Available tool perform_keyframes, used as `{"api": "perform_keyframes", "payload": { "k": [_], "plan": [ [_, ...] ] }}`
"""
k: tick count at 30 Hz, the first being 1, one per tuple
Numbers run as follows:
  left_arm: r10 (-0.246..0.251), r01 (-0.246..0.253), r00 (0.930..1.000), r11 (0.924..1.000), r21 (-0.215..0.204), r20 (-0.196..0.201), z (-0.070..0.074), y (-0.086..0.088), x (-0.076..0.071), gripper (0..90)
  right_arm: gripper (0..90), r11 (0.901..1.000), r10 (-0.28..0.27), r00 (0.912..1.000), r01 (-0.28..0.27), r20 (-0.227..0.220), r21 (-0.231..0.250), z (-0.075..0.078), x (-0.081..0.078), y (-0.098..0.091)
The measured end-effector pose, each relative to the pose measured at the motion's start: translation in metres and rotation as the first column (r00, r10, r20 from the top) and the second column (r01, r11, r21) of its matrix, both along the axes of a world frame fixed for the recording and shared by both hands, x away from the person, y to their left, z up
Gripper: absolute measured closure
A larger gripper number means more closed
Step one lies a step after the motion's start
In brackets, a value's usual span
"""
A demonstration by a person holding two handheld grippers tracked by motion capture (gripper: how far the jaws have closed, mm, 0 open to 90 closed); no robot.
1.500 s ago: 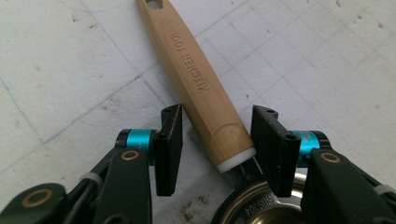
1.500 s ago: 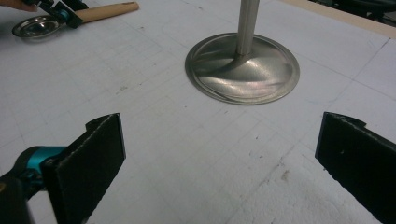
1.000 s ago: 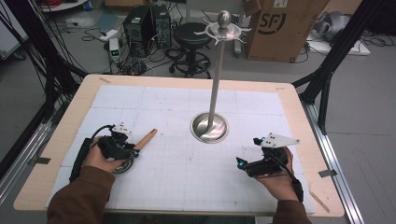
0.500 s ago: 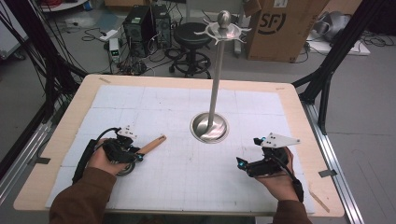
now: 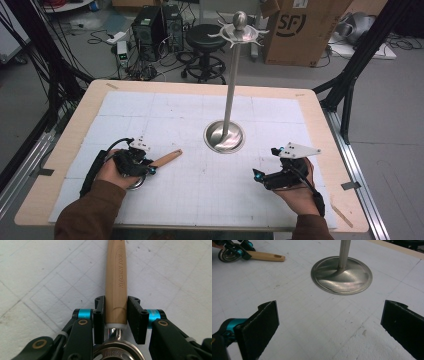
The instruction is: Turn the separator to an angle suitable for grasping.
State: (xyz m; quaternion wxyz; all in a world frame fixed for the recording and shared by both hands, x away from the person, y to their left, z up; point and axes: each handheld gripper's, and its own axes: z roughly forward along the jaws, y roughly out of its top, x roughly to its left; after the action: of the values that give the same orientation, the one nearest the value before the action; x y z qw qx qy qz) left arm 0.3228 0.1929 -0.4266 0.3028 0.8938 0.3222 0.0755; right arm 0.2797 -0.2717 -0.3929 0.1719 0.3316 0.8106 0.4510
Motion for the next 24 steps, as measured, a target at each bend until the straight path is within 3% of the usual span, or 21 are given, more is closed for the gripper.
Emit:
{"api": "perform_keyframes", "payload": {
  "k": [14,24],
  "plan": [
    [-0.101,0.101,0.9948,0.9946,-0.024,-0.013,0.000,-0.016,-0.007,68.7,0.3,1.0000,0.005,1.0000,-0.005,-0.001,0.000,-0.001,0.000,0.001],
    [-0.087,0.087,0.9962,0.9956,-0.035,0.009,0.004,-0.014,-0.008,63.5,0.3,1.0000,0.007,1.0000,-0.007,-0.005,-0.001,-0.001,0.000,0.002]
  ]
}}
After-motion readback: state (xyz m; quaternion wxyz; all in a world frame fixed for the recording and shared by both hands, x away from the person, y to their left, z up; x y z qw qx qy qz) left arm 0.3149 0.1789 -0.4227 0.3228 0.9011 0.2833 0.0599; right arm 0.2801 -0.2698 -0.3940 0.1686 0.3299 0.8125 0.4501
